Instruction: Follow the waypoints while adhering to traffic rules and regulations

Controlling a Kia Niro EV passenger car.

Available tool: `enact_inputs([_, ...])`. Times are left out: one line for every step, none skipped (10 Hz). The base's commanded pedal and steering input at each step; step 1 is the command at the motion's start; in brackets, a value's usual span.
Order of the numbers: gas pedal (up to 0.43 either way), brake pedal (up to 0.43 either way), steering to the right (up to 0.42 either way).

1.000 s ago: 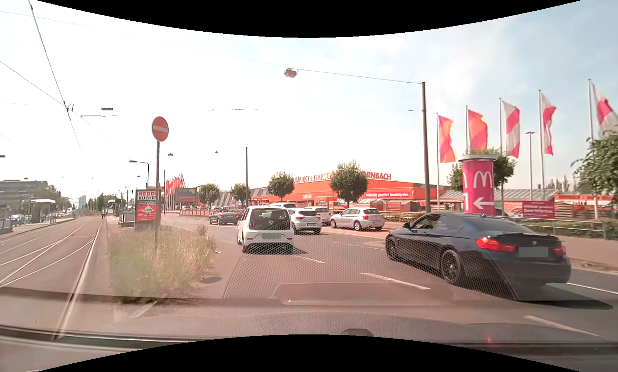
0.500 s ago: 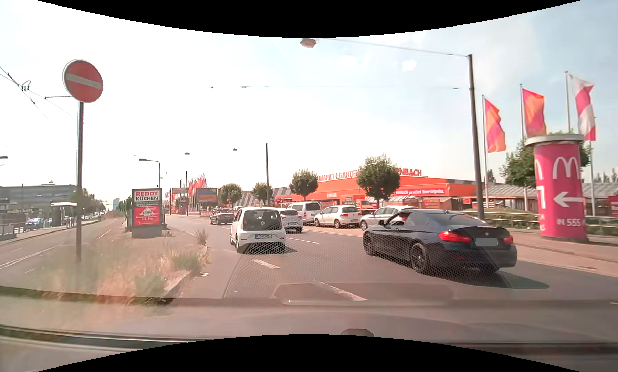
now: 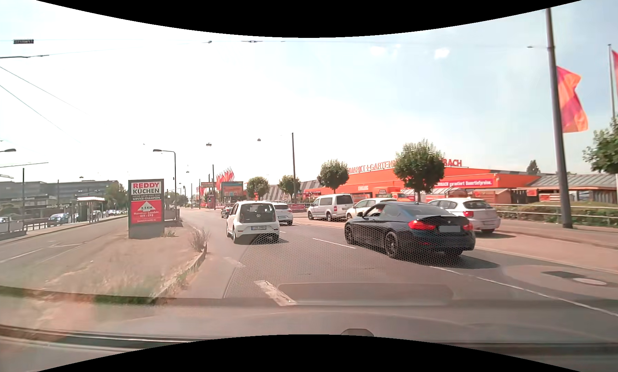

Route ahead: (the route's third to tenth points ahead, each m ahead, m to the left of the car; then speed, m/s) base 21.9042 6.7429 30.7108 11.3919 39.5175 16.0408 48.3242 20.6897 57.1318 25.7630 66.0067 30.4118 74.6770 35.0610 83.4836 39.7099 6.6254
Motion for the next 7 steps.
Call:
enact_inputs([0.059, 0.000, -0.131])
enact_inputs([0.067, 0.000, -0.131])
enact_inputs([0.067, 0.000, -0.132])
enact_inputs([0.079, 0.000, -0.131])
enact_inputs([0.087, 0.000, -0.132])
enact_inputs([0.098, 0.000, -0.136])
enact_inputs([0.110, 0.000, -0.141])
